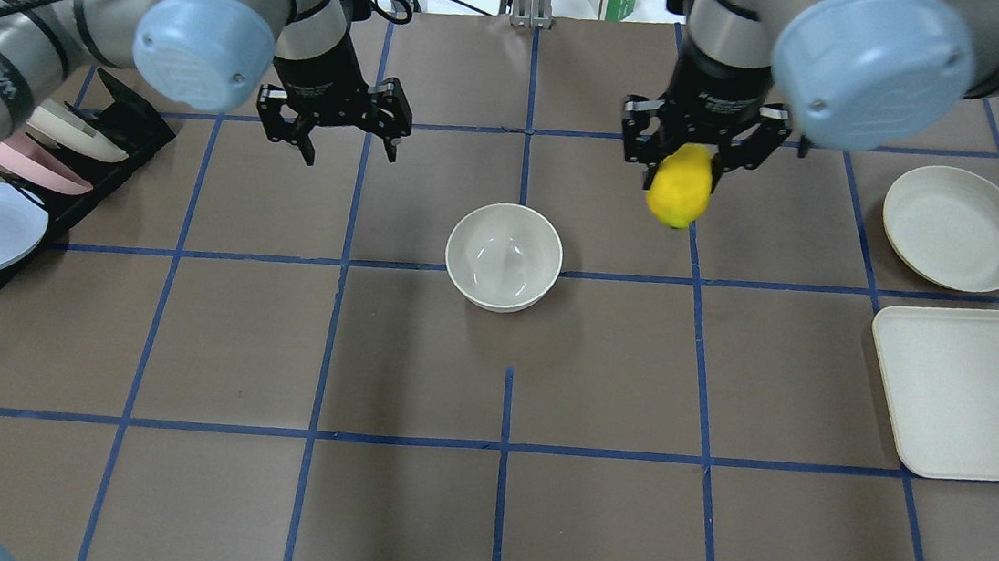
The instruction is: Place bowl and put lemon in it
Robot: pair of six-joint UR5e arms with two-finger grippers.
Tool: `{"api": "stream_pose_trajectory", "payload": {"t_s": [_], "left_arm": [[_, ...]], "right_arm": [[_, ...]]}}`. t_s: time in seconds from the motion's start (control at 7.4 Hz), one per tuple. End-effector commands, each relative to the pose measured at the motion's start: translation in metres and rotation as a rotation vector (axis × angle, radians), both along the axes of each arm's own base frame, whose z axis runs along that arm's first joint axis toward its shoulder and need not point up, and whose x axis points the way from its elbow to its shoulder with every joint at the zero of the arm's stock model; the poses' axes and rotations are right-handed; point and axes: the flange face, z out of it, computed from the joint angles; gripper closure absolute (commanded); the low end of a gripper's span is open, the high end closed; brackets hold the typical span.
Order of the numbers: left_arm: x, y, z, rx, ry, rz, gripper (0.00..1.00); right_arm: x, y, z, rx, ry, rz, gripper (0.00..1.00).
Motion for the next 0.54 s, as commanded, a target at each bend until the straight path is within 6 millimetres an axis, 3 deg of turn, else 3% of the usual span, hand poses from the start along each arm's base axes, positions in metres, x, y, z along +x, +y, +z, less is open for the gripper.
{"api": "stream_pose_trajectory", "payload": {"t_s": [0.0,0.14,0.27,0.41], "left_arm": [[0.013,0.037,0.047,0.038,-0.053,-0.018,0.00],[0.015,0.051,0.066,0.031,-0.050,-0.016,0.00],[0.021,0.061,0.078,0.032,-0.056,-0.007,0.00],[0.031,0.068,0.082,0.059,-0.103,-0.001,0.00]], "right_arm": [[0.096,-0.018,-0.092,-0.029,-0.011,-0.017,0.70],[0.124,-0.024,-0.130,-0.047,-0.017,-0.069,0.69],[0.144,-0.021,-0.155,-0.041,-0.014,-0.082,0.68],[0.153,-0.017,-0.179,-0.008,0.003,-0.047,0.68]]}}
